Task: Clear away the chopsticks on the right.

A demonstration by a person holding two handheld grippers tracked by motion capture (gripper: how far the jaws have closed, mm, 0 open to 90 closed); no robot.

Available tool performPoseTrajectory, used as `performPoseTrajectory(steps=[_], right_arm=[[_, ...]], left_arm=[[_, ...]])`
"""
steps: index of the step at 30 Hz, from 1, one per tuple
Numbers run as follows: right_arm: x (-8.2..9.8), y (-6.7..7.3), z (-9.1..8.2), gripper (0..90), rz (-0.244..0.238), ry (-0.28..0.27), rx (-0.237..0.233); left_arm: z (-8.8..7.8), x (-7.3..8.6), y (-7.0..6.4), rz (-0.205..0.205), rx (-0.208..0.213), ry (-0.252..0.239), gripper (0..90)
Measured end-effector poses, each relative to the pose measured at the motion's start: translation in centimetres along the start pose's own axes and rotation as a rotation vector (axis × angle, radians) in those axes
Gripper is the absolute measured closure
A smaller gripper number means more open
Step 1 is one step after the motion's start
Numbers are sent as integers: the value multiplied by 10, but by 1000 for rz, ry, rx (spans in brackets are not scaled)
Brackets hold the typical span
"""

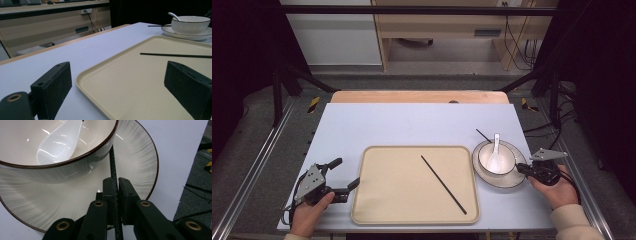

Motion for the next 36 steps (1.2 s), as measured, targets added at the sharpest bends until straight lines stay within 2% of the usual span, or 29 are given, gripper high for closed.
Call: performPoseTrajectory(steps=[1,4,7,8,9,11,12,13,15,16,17,18,19,22,23,27,31,36], right_arm=[[0,0,0,852,-5,-4,3],[-2,-1,-6,854,22,-33,27],[-7,0,-20,855,58,-89,71],[-7,0,-20,855,58,-89,71],[-12,5,-34,855,71,-133,98],[-15,11,-44,855,72,-171,108],[-15,11,-44,855,72,-171,108],[-20,24,-56,855,56,-213,111],[-23,38,-65,855,48,-242,100],[-23,38,-65,855,48,-242,100],[-25,57,-73,855,36,-266,80],[-25,57,-73,855,36,-266,80],[-25,72,-75,855,24,-274,62],[-22,97,-71,855,5,-251,18],[-19,108,-67,855,-16,-226,2],[-14,139,-56,855,-48,-195,-31],[-7,159,-40,855,-66,-145,-59],[2,174,-21,855,-49,-113,-88]], left_arm=[[0,0,0,0,0,1,73],[0,0,0,0,-3,-2,73],[-1,0,1,-2,-7,1,74],[-1,0,1,-2,-7,1,74],[-1,0,1,-2,-7,1,74],[-1,0,1,-1,-7,1,74],[-1,0,1,-1,-7,1,74],[-1,0,1,1,-7,1,74],[-1,-1,1,1,-9,-3,74],[-1,-1,1,1,-9,-3,74],[-1,-1,0,2,-9,-4,74],[-1,-1,0,2,-9,-4,74],[-1,-1,1,2,-8,-4,74],[-1,-1,1,4,-9,-3,74],[-1,-1,1,4,-9,-6,74],[-2,-2,1,4,-11,-8,74],[-2,-2,2,7,-12,-13,74],[-3,-3,1,5,-9,-21,73]])
Point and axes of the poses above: each handheld gripper's, and its own axes: z roughly forward along the jaws, x roughly out of its underside, y roughly to its left, the point moved 5 cm from there along z, roughly forward along the jaws, and after that the axes turned 15 degrees about z, right-handed, at the moved point
